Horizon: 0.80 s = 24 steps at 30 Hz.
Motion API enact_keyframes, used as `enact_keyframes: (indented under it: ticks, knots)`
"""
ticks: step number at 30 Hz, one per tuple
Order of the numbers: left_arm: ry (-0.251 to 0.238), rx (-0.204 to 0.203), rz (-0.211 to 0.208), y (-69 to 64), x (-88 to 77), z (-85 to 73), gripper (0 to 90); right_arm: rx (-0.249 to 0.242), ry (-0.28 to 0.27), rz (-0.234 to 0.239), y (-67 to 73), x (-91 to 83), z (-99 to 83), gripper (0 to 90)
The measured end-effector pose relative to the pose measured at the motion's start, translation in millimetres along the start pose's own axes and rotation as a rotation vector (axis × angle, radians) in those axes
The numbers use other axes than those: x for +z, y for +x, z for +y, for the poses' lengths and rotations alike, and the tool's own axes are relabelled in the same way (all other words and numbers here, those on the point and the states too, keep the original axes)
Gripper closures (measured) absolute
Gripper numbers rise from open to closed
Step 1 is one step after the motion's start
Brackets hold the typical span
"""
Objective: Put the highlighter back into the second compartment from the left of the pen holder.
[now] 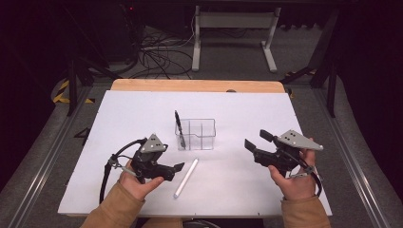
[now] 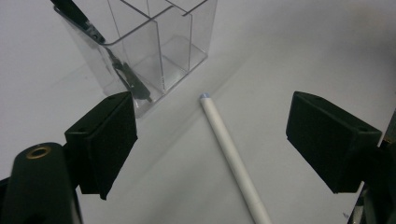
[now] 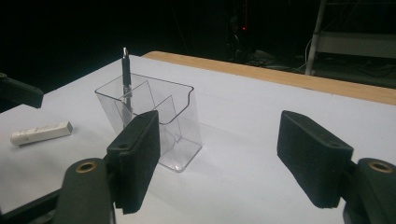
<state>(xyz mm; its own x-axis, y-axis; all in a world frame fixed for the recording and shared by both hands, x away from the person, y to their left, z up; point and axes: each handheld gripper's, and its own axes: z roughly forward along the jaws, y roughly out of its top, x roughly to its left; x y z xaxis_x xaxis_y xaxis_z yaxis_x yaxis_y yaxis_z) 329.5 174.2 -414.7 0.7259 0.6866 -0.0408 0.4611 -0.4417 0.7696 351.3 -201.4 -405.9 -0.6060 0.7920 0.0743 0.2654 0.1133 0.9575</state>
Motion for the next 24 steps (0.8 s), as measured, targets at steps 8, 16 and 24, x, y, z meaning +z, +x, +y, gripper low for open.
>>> enact_keyframes:
  ticks: [8,16,24]
  knots:
    - [0.078,-0.022,-0.012,-1.4,18.5,9.5,19.4,0.018,-0.007,-0.006,-1.1,-2.4,-0.1,30.6]
    - [0.131,-0.002,-0.027,-5.9,32.2,15.0,23.1,0.041,-0.018,0.010,-1.5,-3.2,0.5,29.8]
    - [0.152,0.015,-0.021,-11.4,44.8,19.9,26.3,0.045,-0.019,0.017,-0.8,-3.1,0.5,29.5]
